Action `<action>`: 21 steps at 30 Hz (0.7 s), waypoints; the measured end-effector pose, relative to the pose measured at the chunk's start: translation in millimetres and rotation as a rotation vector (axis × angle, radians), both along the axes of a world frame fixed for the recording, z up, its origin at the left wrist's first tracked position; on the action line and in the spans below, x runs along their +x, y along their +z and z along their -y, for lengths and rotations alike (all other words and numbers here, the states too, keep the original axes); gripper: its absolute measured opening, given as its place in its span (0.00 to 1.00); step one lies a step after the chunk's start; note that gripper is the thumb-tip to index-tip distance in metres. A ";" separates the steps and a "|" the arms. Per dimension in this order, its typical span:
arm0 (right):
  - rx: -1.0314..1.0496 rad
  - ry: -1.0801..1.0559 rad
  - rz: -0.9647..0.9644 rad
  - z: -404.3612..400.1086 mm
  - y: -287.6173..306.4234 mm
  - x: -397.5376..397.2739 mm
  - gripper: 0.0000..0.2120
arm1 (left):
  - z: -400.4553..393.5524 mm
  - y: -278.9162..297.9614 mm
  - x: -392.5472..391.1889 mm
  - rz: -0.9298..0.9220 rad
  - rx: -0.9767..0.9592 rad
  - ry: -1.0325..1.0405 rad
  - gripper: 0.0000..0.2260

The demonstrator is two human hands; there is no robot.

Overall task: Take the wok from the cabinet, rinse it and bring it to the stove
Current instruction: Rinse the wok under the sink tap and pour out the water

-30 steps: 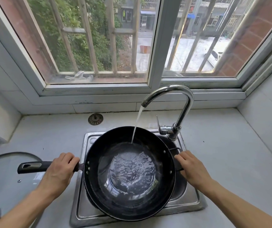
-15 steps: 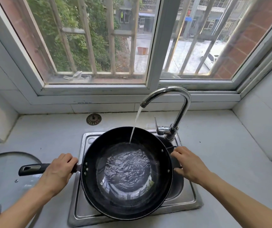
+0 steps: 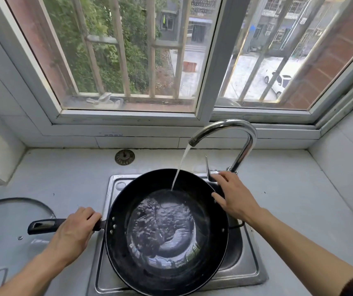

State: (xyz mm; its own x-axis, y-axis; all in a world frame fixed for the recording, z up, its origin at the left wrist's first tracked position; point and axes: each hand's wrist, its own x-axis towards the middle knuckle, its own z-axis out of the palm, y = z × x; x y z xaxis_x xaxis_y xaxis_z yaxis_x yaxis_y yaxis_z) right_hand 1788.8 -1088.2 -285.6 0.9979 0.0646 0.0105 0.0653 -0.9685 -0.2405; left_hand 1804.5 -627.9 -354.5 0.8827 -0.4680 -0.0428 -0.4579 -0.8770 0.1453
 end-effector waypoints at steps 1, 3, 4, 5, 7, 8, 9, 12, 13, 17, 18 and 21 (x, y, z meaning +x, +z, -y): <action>-0.001 -0.010 -0.021 -2.7 -1.0 7.0 0.28 | -0.1 -0.3 0.0 -0.002 -0.005 0.001 0.15; -0.012 -0.034 -0.067 -9.1 -2.8 20.8 0.30 | 0.5 0.2 -0.5 -0.005 -0.019 0.002 0.15; -0.021 -0.041 -0.087 -11.9 -4.0 27.8 0.31 | 0.9 0.8 -0.9 -0.008 -0.023 0.007 0.15; -0.030 -0.045 -0.106 -14.4 -5.2 34.6 0.32 | 1.6 1.6 -1.2 -0.011 -0.027 0.011 0.15; -0.035 -0.057 -0.144 -17.9 -8.1 47.4 0.33 | 2.2 2.1 -1.7 -0.018 -0.035 0.020 0.16; -0.035 -0.067 -0.169 -19.1 -9.6 53.2 0.33 | 2.4 2.2 -2.0 -0.019 -0.038 0.023 0.16; -0.045 -0.072 -0.190 -19.8 -11.3 58.7 0.33 | 2.4 1.7 -1.7 -0.018 -0.041 0.025 0.15; -0.099 -0.065 -0.254 -18.6 -16.7 73.2 0.34 | 1.1 -1.2 -1.6 -0.019 -0.043 0.036 0.15; -0.099 -0.072 -0.279 -16.8 -18.3 77.6 0.34 | 0.9 -2.2 -1.7 -0.019 -0.046 0.041 0.15; -0.045 -0.099 -0.319 -9.0 -22.8 86.2 0.33 | 1.8 -3.4 -2.2 -0.027 -0.044 0.045 0.16; -0.033 -0.103 -0.318 -8.9 -23.1 86.1 0.32 | 2.4 -2.3 -2.2 -0.028 -0.043 0.044 0.17; 0.054 -0.159 -0.267 -9.1 -24.2 87.0 0.29 | 3.5 0.6 -1.5 -0.038 -0.039 0.040 0.19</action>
